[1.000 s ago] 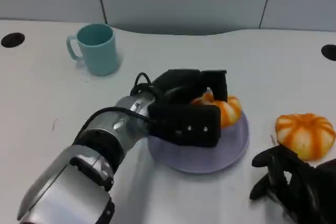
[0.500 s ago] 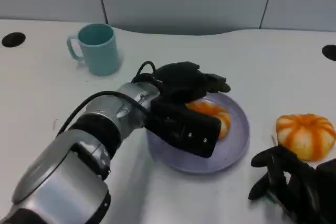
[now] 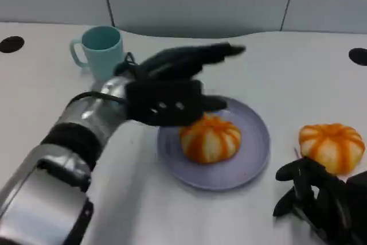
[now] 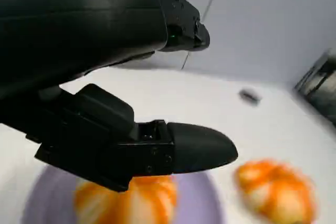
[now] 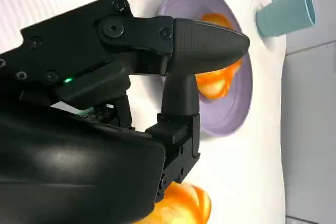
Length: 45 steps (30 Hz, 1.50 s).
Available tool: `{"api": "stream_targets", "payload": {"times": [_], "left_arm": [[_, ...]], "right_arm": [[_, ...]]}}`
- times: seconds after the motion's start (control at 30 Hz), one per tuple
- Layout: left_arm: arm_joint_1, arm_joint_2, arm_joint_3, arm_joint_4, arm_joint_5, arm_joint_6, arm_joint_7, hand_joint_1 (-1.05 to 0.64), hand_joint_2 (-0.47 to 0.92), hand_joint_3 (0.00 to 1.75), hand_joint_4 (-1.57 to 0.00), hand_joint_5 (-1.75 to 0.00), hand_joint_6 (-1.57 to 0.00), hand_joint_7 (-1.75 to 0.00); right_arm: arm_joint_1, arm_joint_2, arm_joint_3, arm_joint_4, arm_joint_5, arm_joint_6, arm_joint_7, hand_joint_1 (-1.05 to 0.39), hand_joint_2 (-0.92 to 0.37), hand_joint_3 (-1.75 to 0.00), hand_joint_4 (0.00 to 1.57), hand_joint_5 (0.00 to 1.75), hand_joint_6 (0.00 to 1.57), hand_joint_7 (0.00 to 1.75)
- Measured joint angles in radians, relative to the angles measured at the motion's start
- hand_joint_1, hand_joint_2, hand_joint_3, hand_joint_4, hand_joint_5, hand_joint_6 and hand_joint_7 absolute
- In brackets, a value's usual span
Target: Grasp the bread from the table and place it into the plate.
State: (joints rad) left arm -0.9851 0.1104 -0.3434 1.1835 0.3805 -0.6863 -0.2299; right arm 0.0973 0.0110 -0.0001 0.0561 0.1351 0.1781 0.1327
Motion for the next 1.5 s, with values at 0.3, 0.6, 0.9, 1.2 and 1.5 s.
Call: {"api": "stream_targets", "payload": {"times": [0.3,0.6,0.9,1.2,1.5], "left_arm": [[0.36,0.04,0.406,-0.222,-0.656,0.168,-0.564,-0.8,0.92,0.47,-0.38,-0.2,-0.33,-0.07],[0.662,0.027,0.586,-0.517,-0.998,0.608,-0.749,-0.74,0.92,0.53,-0.46,-0.9,-0.61,-0.08],[0.83,0.006,0.643,-0.644,-1.041,0.745,-0.712,-0.57,0.92,0.32,-0.46,-1.75,-0.33,-1.68],[0.931,-0.004,0.638,-0.709,-0.915,0.729,-0.51,-0.42,0.92,0.28,-0.62,-1.75,-0.43,-1.75],[0.918,-0.008,0.634,-0.69,-0.872,0.724,-0.451,-0.43,0.92,0.25,-0.63,-1.75,-0.44,-1.75]], "right_arm": [[-0.002,-0.015,-0.004,0.004,-0.008,-0.001,0.007,-0.3,-0.92,-0.62,0.55,1.75,0.38,1.66],[-0.001,-0.016,-0.014,0.015,-0.006,-0.016,0.027,-0.3,-0.92,-0.62,0.55,1.75,0.37,1.67],[0.003,-0.017,-0.014,0.013,-0.009,-0.016,0.026,-0.32,-0.92,-0.6,0.55,1.75,0.37,1.67],[0.002,-0.019,-0.017,0.012,-0.007,-0.012,0.031,-0.32,-0.92,-0.6,0.55,1.75,0.38,1.69],[0.0,-0.027,-0.02,0.01,-0.01,-0.003,0.024,-0.32,-0.92,-0.59,0.52,1.75,0.37,1.67]]}}
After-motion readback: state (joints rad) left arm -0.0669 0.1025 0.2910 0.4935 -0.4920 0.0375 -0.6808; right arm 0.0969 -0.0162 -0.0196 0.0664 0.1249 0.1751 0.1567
